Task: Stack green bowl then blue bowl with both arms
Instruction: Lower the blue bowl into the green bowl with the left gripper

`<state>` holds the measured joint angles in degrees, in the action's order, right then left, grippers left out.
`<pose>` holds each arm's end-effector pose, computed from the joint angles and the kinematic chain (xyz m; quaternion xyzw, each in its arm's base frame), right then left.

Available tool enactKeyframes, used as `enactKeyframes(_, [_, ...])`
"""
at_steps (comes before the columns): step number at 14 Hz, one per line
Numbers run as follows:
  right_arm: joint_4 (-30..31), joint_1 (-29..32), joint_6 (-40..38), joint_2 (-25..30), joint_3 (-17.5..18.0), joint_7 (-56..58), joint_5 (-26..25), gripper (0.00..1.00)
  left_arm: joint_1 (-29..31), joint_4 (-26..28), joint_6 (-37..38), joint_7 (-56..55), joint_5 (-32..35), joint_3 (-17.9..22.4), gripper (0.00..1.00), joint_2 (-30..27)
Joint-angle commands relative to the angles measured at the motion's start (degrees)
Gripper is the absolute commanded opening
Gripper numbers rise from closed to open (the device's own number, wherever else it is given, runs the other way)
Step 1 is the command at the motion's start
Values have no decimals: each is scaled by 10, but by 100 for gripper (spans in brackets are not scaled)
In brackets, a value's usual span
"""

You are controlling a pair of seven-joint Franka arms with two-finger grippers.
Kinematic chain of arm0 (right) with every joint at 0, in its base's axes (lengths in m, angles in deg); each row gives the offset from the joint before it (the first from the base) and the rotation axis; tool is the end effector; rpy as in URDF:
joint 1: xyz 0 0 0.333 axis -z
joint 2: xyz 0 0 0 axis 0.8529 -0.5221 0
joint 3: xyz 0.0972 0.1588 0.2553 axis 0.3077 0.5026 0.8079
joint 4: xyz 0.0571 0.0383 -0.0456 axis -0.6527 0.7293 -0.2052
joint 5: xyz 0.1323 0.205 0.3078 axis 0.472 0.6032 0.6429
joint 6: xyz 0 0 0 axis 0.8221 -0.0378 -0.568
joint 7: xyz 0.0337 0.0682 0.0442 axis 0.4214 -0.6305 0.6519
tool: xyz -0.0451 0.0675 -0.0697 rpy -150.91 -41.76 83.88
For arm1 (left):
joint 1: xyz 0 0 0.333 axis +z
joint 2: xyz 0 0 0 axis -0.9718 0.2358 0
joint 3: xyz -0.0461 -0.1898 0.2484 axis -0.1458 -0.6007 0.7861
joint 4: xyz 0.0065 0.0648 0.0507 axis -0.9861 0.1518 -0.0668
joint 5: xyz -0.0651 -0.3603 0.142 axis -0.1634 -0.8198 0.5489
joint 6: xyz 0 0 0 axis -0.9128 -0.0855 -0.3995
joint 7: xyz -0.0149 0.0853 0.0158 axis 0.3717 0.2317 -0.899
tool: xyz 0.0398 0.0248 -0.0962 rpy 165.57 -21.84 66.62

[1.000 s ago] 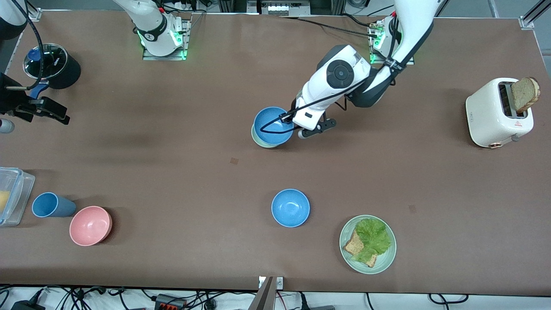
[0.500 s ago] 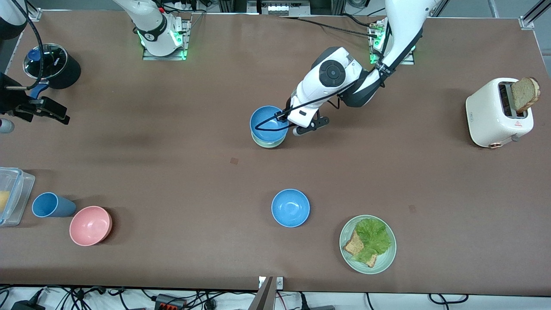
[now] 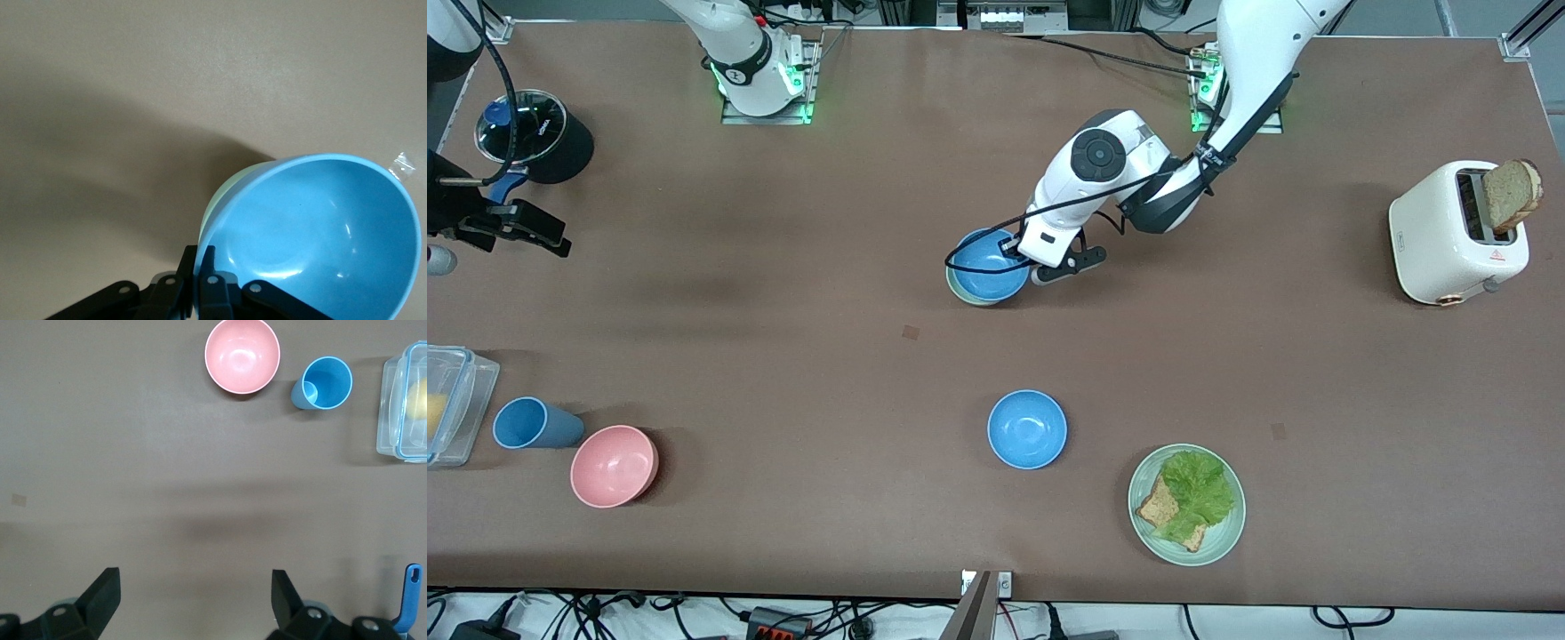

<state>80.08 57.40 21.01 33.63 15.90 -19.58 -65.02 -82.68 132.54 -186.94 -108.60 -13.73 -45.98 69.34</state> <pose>0.5745 -0.0354 0.5727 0.9996 -0.0243 0.0007 0.0157 0.4448 -0.4352 0.2580 0.9662 0.2227 -0.0618 0.1142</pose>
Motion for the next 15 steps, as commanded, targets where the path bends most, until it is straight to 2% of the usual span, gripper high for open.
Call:
enactKeyframes(1, [0, -3, -7, 8, -3, 8, 2, 100, -7, -5, -7, -22, 25, 5, 1, 6])
enactKeyframes(6, [0, -2, -9, 8, -4, 42, 3, 100, -11, -9, -6, -30, 25, 5, 4, 7])
enactKeyframes(15, [-5, -1, -8, 8, -4, 39, 3, 100, -29, -33, -4, -52, 26, 5, 6, 25])
